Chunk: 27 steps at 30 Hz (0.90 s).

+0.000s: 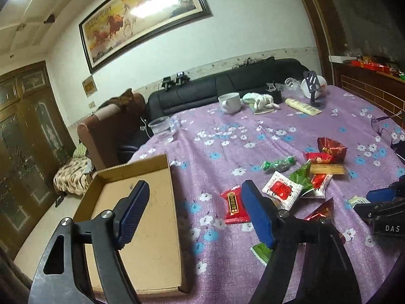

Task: Organize snacks
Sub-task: 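Grasp the cream wrapped biscuit with the right gripper while the left gripper grasps the green bag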

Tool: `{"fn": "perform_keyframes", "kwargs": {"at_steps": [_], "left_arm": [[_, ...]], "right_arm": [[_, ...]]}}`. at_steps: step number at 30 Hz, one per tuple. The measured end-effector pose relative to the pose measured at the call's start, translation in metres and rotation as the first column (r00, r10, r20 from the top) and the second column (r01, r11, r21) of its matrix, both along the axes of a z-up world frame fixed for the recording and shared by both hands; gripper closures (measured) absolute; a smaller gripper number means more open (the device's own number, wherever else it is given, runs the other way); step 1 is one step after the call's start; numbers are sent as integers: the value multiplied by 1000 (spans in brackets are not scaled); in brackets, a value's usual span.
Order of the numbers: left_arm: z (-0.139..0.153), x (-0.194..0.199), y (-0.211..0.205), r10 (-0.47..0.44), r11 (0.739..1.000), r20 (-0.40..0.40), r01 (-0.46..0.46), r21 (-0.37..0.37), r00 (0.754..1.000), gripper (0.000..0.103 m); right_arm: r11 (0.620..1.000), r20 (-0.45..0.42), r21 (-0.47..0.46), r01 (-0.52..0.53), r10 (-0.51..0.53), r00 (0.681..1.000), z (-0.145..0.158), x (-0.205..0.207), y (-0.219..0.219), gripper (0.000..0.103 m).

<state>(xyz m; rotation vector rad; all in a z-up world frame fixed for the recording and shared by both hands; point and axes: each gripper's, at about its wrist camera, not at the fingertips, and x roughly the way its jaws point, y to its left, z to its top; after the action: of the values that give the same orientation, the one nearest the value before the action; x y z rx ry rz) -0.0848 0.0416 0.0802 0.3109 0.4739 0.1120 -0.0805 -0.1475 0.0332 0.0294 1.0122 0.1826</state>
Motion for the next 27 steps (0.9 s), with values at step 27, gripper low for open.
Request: {"fn": "perform_keyframes", "kwargs": {"at_steps": [27], "left_arm": [[-13,5,4,27,999,-33,-28,-30,999,27]], "right_arm": [[999,42,-31,14,-12,999,4,-3,3,80]]}}
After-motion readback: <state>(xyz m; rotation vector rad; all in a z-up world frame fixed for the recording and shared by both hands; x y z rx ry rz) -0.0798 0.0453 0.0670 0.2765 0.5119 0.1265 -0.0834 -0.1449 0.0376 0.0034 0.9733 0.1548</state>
